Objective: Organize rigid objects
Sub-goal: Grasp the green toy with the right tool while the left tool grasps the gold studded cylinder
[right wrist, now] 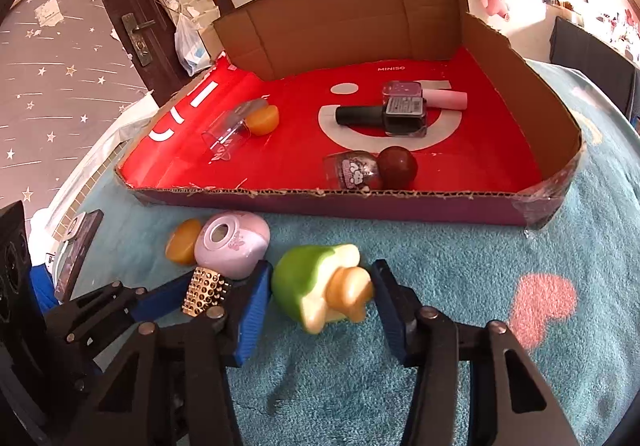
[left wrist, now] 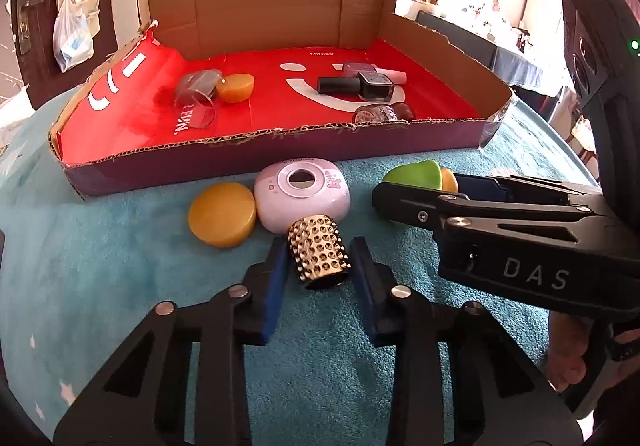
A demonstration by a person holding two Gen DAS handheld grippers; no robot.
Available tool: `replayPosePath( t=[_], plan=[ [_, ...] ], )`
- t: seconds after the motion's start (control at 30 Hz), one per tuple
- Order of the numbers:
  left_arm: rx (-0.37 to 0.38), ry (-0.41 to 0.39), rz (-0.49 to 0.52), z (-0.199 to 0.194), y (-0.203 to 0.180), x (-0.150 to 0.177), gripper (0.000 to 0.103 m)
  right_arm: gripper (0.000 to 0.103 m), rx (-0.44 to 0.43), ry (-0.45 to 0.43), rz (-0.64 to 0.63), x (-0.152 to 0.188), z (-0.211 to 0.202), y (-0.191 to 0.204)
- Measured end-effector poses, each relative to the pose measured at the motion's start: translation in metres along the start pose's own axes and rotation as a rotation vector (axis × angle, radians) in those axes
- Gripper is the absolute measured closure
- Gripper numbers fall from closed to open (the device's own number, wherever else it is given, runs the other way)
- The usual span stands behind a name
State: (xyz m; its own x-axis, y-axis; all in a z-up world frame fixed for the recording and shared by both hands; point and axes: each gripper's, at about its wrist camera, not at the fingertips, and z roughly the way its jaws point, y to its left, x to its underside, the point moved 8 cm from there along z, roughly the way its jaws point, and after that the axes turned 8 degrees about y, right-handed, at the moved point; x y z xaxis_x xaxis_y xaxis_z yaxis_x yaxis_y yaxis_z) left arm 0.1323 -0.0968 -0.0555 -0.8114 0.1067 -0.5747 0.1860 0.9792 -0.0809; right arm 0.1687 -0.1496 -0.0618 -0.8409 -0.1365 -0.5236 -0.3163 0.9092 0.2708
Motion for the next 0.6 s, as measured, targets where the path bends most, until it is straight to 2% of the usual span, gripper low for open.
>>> replayPosePath(
  t=[0.13,0.6],
  plan=[
    [0.018,-0.002,-0.013,-0.003,0.004,0.003,0.079,0.049,-0.012,0.000,0.017,0.001,-0.001,-0.001],
    [-0.016,-0.054,-0.068,-0.034,0.040,0.005,0.079,0.050,-0.058,-0.068,0.093,0.014,-0.035,-0.007]
  ],
)
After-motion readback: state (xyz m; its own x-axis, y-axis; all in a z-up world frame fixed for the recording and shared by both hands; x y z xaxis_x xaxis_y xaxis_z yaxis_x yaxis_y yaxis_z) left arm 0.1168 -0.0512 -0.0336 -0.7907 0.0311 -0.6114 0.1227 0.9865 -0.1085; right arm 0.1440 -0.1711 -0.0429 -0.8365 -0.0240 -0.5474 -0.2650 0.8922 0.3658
